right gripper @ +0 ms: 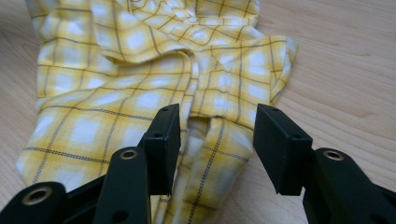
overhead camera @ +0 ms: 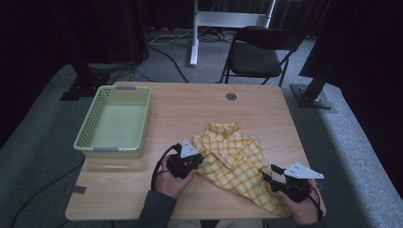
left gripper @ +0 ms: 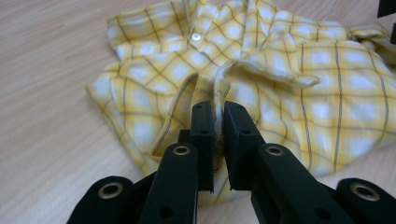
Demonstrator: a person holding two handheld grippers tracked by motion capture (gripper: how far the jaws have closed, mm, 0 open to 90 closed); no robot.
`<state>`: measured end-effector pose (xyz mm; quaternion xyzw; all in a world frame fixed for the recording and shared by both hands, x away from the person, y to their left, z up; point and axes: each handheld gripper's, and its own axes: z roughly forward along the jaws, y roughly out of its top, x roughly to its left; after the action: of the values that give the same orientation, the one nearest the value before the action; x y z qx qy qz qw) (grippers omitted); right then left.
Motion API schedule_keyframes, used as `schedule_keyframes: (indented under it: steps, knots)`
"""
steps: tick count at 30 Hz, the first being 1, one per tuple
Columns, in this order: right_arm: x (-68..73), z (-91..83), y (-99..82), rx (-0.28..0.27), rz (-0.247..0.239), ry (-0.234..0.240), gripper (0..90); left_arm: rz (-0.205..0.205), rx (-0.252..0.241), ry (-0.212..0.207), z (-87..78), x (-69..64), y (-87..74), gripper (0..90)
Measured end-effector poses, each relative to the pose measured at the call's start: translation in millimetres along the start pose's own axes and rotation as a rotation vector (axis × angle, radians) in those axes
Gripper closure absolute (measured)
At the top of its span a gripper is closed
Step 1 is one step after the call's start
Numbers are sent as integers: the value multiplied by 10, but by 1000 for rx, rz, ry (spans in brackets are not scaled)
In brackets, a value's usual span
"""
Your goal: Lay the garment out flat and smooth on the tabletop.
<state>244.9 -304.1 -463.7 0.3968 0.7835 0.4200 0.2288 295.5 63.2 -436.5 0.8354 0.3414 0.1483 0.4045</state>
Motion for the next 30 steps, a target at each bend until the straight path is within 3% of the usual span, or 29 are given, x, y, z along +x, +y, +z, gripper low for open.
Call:
schedule_keyframes:
  steps: [9,15,22,30]
  knots:
    - [-21,6,-11,19,-6,-31,509,-34,9,0,-122,3,-229,837]
    - [-24,35,-25,34,-1,-27,506,-48,34,3,-165,14,-361,836]
    - [-17,92,-45,58,9,-14,499,-64,107,7,-130,73,-541,830]
    - [-16,169,-64,95,26,5,503,-74,125,10,-117,82,-595,815]
